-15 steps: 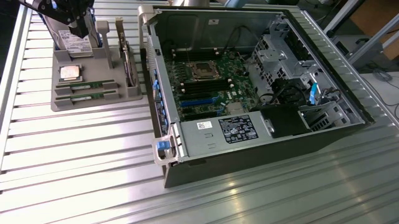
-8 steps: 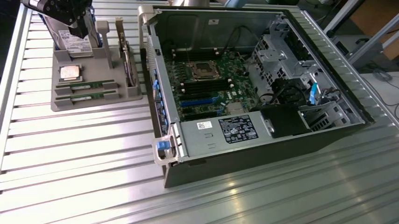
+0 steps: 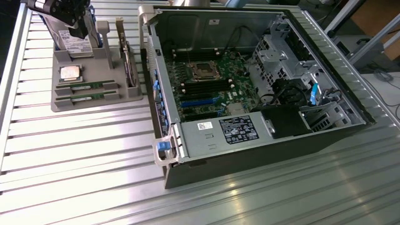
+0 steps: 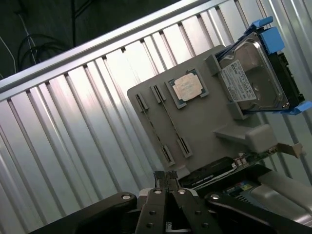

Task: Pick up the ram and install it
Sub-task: 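Pick up the ram and move it above insertion slot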

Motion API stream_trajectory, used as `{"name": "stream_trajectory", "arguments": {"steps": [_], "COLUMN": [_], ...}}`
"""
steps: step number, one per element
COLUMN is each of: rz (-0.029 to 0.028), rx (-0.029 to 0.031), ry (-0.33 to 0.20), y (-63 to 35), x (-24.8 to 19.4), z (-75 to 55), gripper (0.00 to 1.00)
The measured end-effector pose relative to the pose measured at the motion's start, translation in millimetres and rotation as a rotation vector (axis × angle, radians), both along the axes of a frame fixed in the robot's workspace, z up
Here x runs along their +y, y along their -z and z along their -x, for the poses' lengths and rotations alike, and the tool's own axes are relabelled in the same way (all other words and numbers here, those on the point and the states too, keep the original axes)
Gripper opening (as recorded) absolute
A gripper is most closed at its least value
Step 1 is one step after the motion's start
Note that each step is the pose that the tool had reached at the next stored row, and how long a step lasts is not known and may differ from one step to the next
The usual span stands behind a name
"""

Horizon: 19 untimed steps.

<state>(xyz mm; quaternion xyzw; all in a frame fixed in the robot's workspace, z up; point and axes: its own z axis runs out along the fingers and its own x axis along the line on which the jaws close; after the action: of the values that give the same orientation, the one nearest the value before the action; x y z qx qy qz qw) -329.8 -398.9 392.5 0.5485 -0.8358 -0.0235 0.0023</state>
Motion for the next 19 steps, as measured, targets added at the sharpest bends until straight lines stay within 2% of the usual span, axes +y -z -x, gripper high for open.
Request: {"name": "stream_trajectory", "arguments": {"steps": [6, 9, 19], "rz": [0.0004, 0.0004, 0.0004], "rx": [0.0, 0.0, 0.0], "ry": [-0.061, -0.108, -0.205], "y": [0.1, 0.2, 0.2], "x": [0.0, 0.0, 0.0], "z": [0.0, 0.0, 0.0], "gripper": [0.1, 0.1, 0.1]}}
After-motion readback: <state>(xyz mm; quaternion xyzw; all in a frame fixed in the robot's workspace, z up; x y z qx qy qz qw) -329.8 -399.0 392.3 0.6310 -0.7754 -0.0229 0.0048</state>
